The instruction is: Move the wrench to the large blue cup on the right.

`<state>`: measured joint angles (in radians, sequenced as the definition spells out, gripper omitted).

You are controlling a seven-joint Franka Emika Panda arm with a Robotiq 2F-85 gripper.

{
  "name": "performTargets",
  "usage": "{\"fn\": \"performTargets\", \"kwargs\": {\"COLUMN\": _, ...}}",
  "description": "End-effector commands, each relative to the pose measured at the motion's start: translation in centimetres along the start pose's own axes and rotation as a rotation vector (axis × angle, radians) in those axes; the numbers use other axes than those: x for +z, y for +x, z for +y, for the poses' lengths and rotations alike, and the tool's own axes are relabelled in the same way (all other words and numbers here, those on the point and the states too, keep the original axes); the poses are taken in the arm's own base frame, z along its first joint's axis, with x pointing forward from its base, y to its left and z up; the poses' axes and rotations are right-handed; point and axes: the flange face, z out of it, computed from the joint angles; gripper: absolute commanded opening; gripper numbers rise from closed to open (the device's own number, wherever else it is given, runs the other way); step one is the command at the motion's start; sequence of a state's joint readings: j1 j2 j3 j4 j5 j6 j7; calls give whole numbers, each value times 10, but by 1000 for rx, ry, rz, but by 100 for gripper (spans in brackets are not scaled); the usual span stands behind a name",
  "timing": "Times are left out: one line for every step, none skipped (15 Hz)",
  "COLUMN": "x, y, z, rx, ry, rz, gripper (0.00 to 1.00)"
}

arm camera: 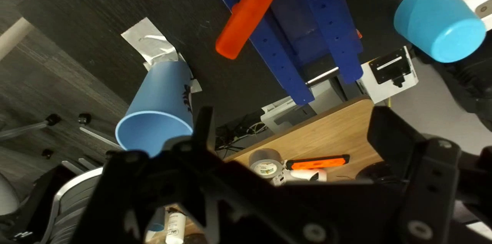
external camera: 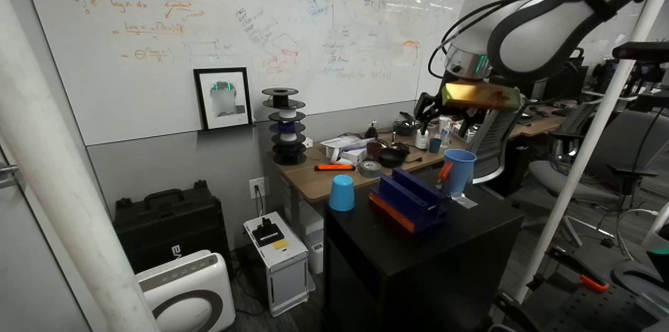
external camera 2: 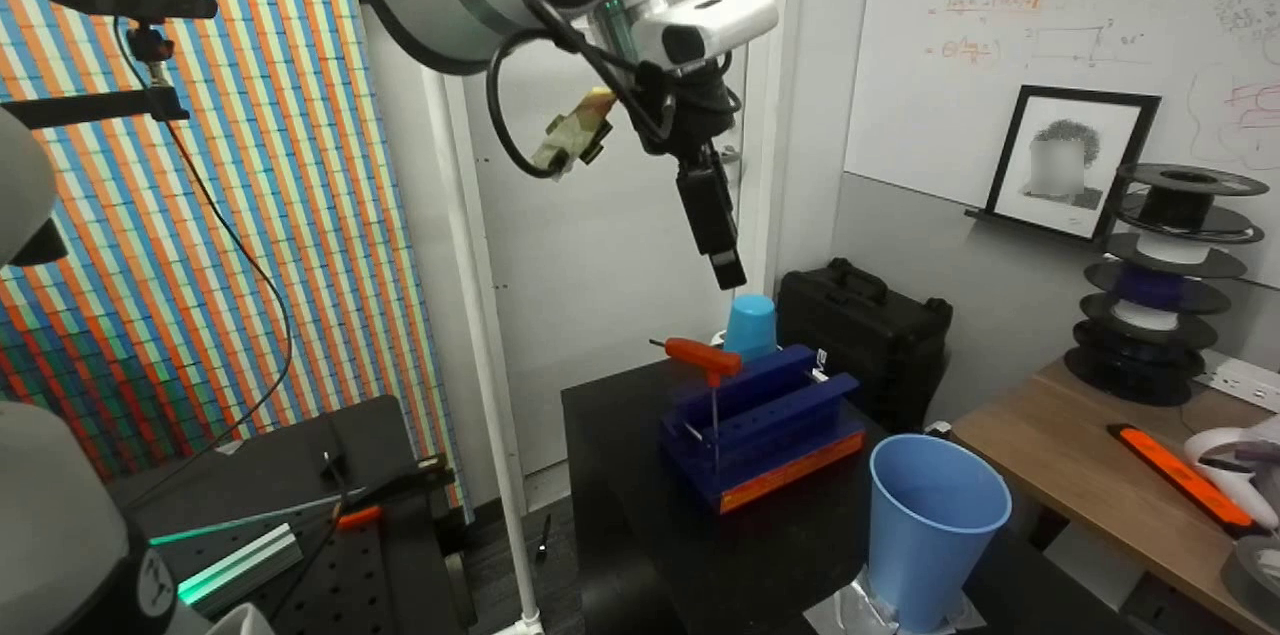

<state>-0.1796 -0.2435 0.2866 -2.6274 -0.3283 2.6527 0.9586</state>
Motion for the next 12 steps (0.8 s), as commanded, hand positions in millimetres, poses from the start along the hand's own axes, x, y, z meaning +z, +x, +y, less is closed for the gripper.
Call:
{"fn": "performTargets", "kwargs": {"x": 31, "y": 3, "z": -4, "rx": 68, "ry": -24, "rz": 9, "gripper": 100}}
{"fn": "performTargets", "kwargs": {"x": 39, "y": 1, "z": -3, "rx": 85, "ry": -36, "rz": 3, "gripper": 100}}
{"fn": "performTargets", "kwargs": {"x": 47, "y": -3, "z": -4, "rx": 98, "ry": -43, "rz": -1, "gripper": 100}}
{"fn": "performTargets", "kwargs": {"x": 53, "y": -9, "z": -5, "rx": 106, "ry": -52, "rz": 3, "gripper": 100}}
{"fn": "performTargets", "kwargs": {"x": 59, "y": -13, "z": -6, "rx": 112, "ry": -64, "rz": 5, "gripper": 100}}
{"fn": "performTargets", "kwargs": {"x": 65, "y": -19, "z": -8, "rx": 115, "ry": -76, "rz": 10, "gripper": 100}}
{"fn": "performTargets", "kwargs": {"x": 70, "y": -24, "z": -9, "rx": 117, "ry": -87, "rz": 18, "gripper": 100}}
{"fn": "performTargets", "kwargs": {"x": 74, "y": -29, "z": -11, "rx": 117, "ry": -95, "rz": 32, "gripper": 100}}
{"fn": "performTargets", "kwargs": {"x": 79, "y": -31, "z": -13, "rx": 123, "ry": -105, "rz": 39, "gripper": 100}}
{"fn": "performTargets", "kwargs": {"x": 84, "y": -34, "z": -17, "rx": 130, "ry": -112, "rz": 33, "gripper": 100}}
{"fn": "performTargets", "kwargs": {"x": 87, "y": -37, "z": -19, "rx": 130, "ry": -118, "rz": 43, "gripper": 100}}
{"fn": "performTargets", "kwargs": {"x": 89, "y": -38, "z": -22, "rx": 128, "ry": -120, "rz": 57, "gripper": 75}}
